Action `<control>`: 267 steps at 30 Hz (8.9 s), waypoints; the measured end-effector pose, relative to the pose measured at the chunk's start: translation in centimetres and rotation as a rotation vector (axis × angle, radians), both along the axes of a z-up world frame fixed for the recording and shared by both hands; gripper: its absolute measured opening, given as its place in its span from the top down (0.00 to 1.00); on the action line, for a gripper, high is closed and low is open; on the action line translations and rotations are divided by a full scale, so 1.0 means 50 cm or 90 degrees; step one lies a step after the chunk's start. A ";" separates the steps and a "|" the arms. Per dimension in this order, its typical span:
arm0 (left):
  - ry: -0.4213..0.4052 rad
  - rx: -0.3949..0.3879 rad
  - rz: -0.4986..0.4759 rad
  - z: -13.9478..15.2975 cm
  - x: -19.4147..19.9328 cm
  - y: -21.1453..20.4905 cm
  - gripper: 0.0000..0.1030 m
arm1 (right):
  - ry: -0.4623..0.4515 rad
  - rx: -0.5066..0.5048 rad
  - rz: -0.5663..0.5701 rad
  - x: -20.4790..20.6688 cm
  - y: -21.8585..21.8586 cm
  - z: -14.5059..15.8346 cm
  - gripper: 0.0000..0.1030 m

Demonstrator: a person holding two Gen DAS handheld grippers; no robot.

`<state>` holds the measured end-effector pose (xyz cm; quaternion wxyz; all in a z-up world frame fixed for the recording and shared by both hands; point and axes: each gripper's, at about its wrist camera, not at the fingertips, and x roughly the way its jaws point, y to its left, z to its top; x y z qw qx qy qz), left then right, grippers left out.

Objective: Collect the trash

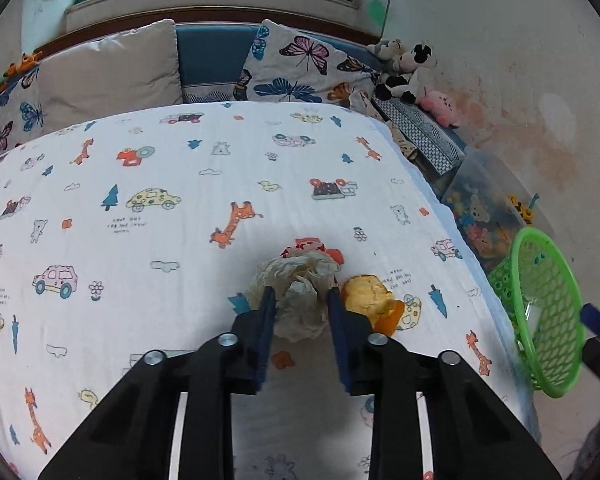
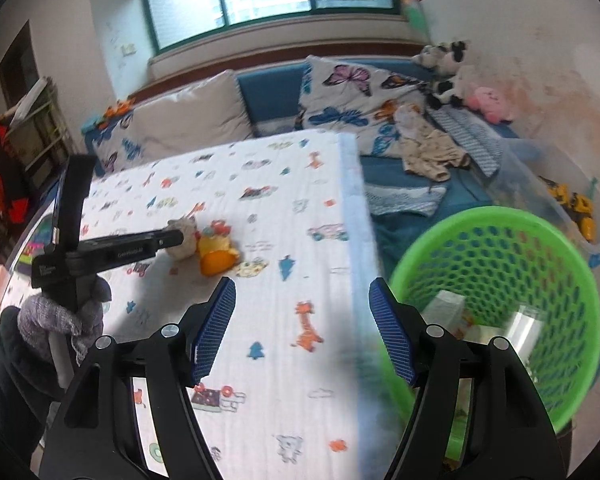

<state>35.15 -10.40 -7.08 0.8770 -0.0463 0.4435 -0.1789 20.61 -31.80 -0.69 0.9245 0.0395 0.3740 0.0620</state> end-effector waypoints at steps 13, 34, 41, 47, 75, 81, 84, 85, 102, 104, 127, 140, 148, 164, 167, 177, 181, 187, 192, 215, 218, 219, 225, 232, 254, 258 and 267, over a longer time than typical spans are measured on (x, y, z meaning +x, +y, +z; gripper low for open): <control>-0.042 -0.026 0.039 0.070 -0.047 0.113 0.79 | 0.062 -0.003 0.087 0.114 0.131 -0.094 0.32; -0.060 -0.030 0.060 0.095 -0.094 0.196 0.79 | 0.114 -0.023 0.079 0.232 0.207 -0.175 0.47; -0.052 -0.029 0.063 0.089 -0.098 0.196 0.79 | 0.114 -0.018 0.077 0.231 0.198 -0.179 0.53; -0.059 -0.020 0.058 0.097 -0.109 0.194 0.79 | 0.116 -0.002 0.069 0.235 0.194 -0.175 0.53; -0.075 -0.037 -0.065 0.140 -0.198 -0.007 0.79 | 0.024 -0.008 -0.013 -0.019 -0.006 -0.053 0.63; -0.082 -0.039 -0.112 0.153 -0.223 -0.087 0.79 | 0.022 -0.023 -0.087 -0.062 -0.120 -0.038 0.62; -0.085 -0.038 -0.135 0.160 -0.230 -0.127 0.79 | 0.023 -0.027 -0.116 -0.080 -0.168 -0.038 0.60; -0.088 -0.038 -0.142 0.162 -0.233 -0.140 0.79 | 0.023 -0.027 -0.125 -0.085 -0.181 -0.039 0.60; -0.083 -0.031 -0.244 0.166 -0.264 -0.352 0.79 | 0.008 0.001 -0.212 -0.163 -0.323 -0.035 0.46; -0.079 -0.028 -0.251 0.162 -0.267 -0.373 0.79 | 0.005 0.001 -0.216 -0.173 -0.330 -0.031 0.46; -0.040 0.019 -0.282 0.088 -0.267 -0.505 0.61 | -0.008 0.014 -0.227 -0.228 -0.363 -0.026 0.40; -0.061 0.027 -0.272 0.094 -0.292 -0.463 0.43 | -0.018 0.029 -0.222 -0.244 -0.343 -0.021 0.36; -0.088 0.026 -0.249 0.115 -0.323 -0.394 0.35 | -0.018 0.049 -0.207 -0.252 -0.298 -0.022 0.31; -0.155 0.016 -0.139 0.166 -0.376 -0.202 0.10 | -0.034 0.042 -0.145 -0.272 -0.166 -0.017 0.10; -0.165 0.022 -0.116 0.169 -0.390 -0.159 0.08 | -0.041 0.028 -0.135 -0.280 -0.139 -0.013 0.04; -0.183 0.048 -0.050 0.164 -0.440 -0.043 0.07 | -0.060 0.034 -0.118 -0.311 -0.077 -0.010 0.04; -0.193 0.064 -0.025 0.160 -0.463 -0.006 0.07 | -0.070 0.024 -0.114 -0.324 -0.051 -0.011 0.04; -0.201 0.056 0.012 0.163 -0.498 0.048 0.07 | -0.082 0.003 -0.101 -0.342 -0.004 -0.010 0.04; -0.216 0.068 0.034 0.169 -0.527 0.076 0.07 | -0.084 -0.011 -0.084 -0.349 0.027 -0.014 0.04; -0.240 0.111 0.122 0.159 -0.594 0.152 0.07 | -0.108 -0.013 -0.047 -0.379 0.083 -0.012 0.04; -0.243 0.111 0.130 0.161 -0.600 0.157 0.07 | -0.110 -0.012 -0.042 -0.380 0.088 -0.012 0.04; -0.246 0.113 0.135 0.162 -0.602 0.158 0.07 | -0.113 -0.010 -0.039 -0.380 0.090 -0.012 0.04; -0.254 0.116 0.143 0.168 -0.610 0.159 0.07 | -0.124 -0.011 -0.031 -0.388 0.098 -0.006 0.04; -0.259 0.115 0.151 0.172 -0.616 0.163 0.07 | -0.129 -0.008 -0.029 -0.392 0.102 -0.002 0.04; -0.251 0.113 0.155 0.167 -0.624 0.163 0.07 | -0.135 -0.011 -0.019 -0.395 0.107 0.001 0.04; -0.247 0.112 0.157 0.165 -0.623 0.165 0.07 | -0.135 -0.011 -0.018 -0.396 0.109 0.001 0.04; -0.246 0.112 0.157 0.164 -0.623 0.166 0.07 | -0.135 -0.012 -0.014 -0.396 0.111 0.001 0.04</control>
